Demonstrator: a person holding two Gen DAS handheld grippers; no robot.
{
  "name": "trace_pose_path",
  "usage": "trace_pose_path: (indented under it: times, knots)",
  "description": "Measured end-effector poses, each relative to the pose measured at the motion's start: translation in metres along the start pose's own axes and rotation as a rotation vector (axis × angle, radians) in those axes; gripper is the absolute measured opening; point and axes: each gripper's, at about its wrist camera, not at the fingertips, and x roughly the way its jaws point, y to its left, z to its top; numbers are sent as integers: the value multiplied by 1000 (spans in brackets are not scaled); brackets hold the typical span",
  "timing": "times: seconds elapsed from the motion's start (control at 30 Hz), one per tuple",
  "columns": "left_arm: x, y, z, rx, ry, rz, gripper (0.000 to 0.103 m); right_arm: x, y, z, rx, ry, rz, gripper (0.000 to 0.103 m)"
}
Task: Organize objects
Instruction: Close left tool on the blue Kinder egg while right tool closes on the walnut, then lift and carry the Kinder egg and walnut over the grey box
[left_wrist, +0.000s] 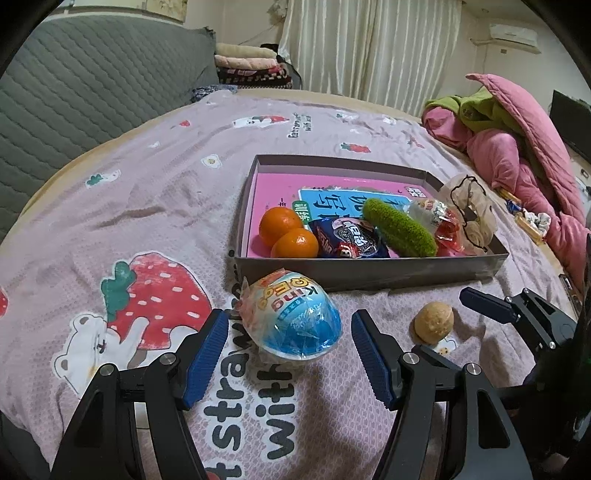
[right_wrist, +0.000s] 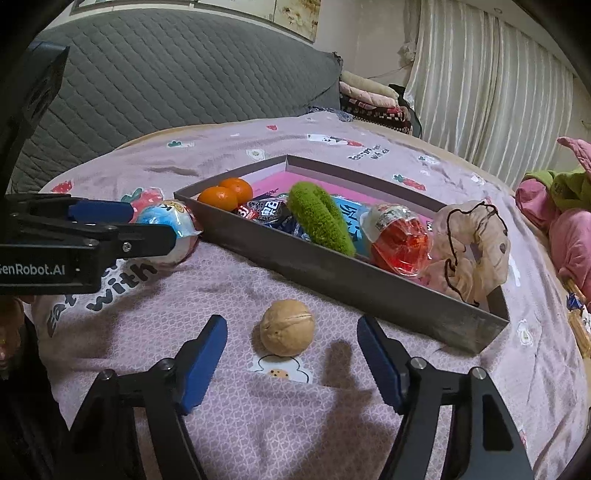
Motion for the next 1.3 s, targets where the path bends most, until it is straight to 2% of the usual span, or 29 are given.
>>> trace_pose_path:
  times: [0.1, 0.27, 0.57, 0.7, 0.77, 1.3]
  knots:
    - [6, -2, 0, 1, 4, 3, 71, 4, 2, 0, -8, 8, -4, 68]
    - [13, -4, 1, 15, 0, 19, 71, 12, 3, 1, -3, 41, -2, 53]
    - [23, -6, 1, 16, 3, 22, 70, 16, 1, 1, 1, 53, 8, 40]
    - [24, -6, 2, 17, -4, 27, 60, 17, 3, 1, -6, 54, 6, 37]
    - [26, -5, 2, 12, -5, 23, 60, 17, 3, 2, -7, 53, 8, 32]
    - [10, -1, 5, -16, -40, -17, 60, 9, 3, 6, -11, 23, 31, 32]
